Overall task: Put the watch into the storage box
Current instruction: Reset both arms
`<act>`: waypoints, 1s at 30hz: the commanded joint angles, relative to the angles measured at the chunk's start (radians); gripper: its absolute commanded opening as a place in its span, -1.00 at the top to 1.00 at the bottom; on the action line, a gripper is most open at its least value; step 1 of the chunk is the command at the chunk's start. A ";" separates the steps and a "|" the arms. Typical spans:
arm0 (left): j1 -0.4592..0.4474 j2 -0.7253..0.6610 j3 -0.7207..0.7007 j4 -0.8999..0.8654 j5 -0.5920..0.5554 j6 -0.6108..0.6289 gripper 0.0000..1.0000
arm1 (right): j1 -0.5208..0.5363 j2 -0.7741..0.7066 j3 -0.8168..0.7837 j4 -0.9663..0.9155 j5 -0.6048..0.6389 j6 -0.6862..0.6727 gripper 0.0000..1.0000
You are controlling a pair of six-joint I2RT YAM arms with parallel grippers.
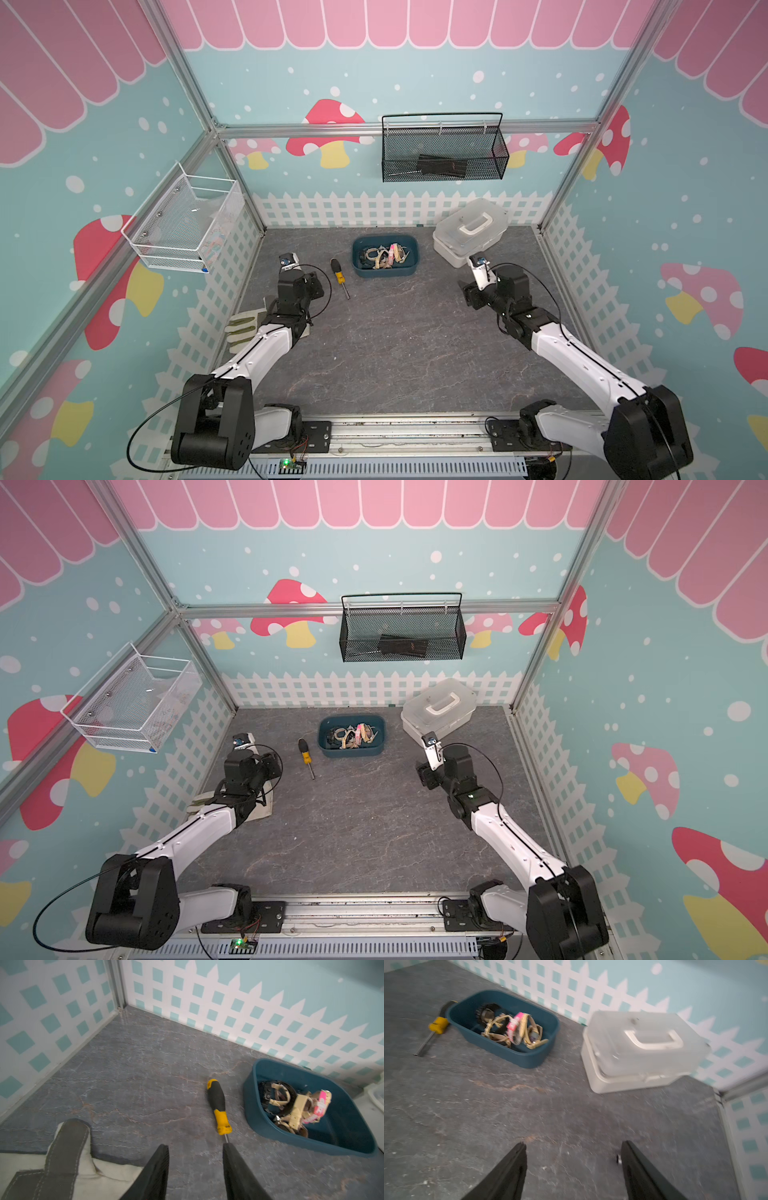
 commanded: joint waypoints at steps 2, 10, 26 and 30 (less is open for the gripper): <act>0.050 0.062 -0.010 0.138 0.091 0.017 0.03 | -0.091 -0.057 -0.097 0.093 0.120 0.029 -0.64; 0.160 0.116 -0.059 0.324 0.220 -0.041 -0.10 | -0.146 0.066 -0.188 0.332 0.217 -0.016 -0.79; 0.155 0.027 -0.110 0.303 0.102 0.076 -0.20 | -0.147 0.340 -0.319 0.814 0.206 -0.082 -0.87; 0.156 0.020 -0.125 0.302 0.073 0.106 -0.24 | -0.147 0.380 -0.362 0.926 0.207 -0.081 -0.88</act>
